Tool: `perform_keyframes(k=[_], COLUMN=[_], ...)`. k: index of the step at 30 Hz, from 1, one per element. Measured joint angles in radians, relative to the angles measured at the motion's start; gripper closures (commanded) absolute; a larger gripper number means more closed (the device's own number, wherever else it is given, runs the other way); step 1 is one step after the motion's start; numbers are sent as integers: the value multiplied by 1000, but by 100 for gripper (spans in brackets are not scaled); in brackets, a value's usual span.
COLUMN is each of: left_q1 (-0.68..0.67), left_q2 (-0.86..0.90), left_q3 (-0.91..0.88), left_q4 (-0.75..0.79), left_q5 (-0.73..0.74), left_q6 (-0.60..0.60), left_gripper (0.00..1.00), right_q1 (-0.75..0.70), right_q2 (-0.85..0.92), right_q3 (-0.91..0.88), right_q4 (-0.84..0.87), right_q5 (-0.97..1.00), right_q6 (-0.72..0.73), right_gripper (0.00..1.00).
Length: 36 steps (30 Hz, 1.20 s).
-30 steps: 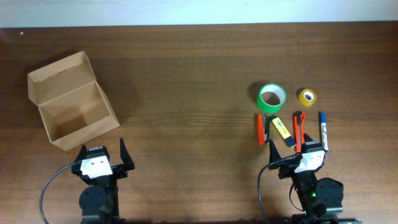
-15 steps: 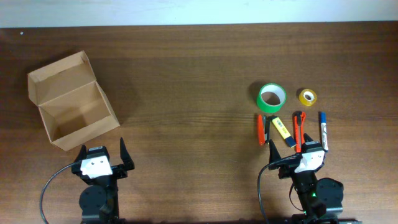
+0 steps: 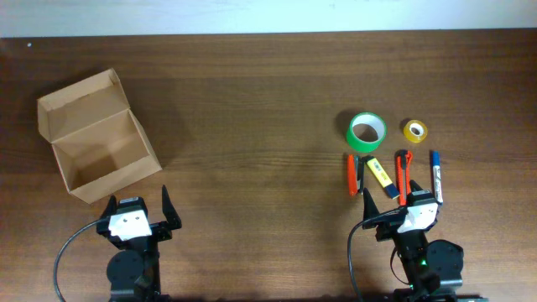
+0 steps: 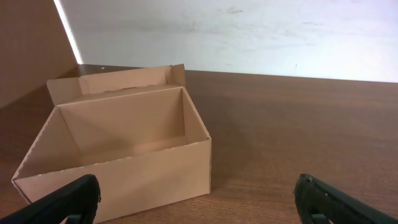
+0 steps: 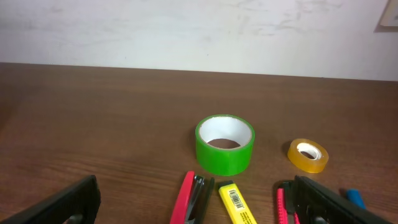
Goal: Pack container
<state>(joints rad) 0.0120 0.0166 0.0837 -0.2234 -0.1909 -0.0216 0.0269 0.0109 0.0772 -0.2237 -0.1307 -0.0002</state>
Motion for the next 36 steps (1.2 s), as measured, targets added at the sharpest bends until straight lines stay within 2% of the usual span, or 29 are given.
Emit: perform_keyframes(k=[7, 11, 14, 18, 24, 29, 32, 36], left_q1=[0, 0, 0, 0, 0, 0, 0, 0], left_q2=[0, -1, 11, 149, 629, 1082, 1295, 1500], left_q3=[0, 2, 55, 226, 708, 1278, 1571, 1848], left_q4=[6, 85, 22, -54, -162, -431, -571, -694], left_q5=[27, 79, 87, 55, 44, 44, 44, 45], left_q6=[0, -1, -39, -77, -78, -30, 8, 70], left_gripper=[1, 0, 0, 0, 0, 0, 0, 1], right_q1=[0, 0, 0, 0, 0, 0, 0, 0], right_q2=[0, 0, 0, 0, -1, -1, -1, -1], right_q3=[0, 0, 0, 0, -1, -1, -1, -1], right_q4=[0, 0, 0, -1, 0, 0, 0, 0], right_q5=[0, 0, 0, 0, 0, 3, 3, 3], right_q6=[0, 0, 0, 0, 0, 0, 0, 0], right_gripper=[1, 1, 1, 1, 1, 1, 1, 1])
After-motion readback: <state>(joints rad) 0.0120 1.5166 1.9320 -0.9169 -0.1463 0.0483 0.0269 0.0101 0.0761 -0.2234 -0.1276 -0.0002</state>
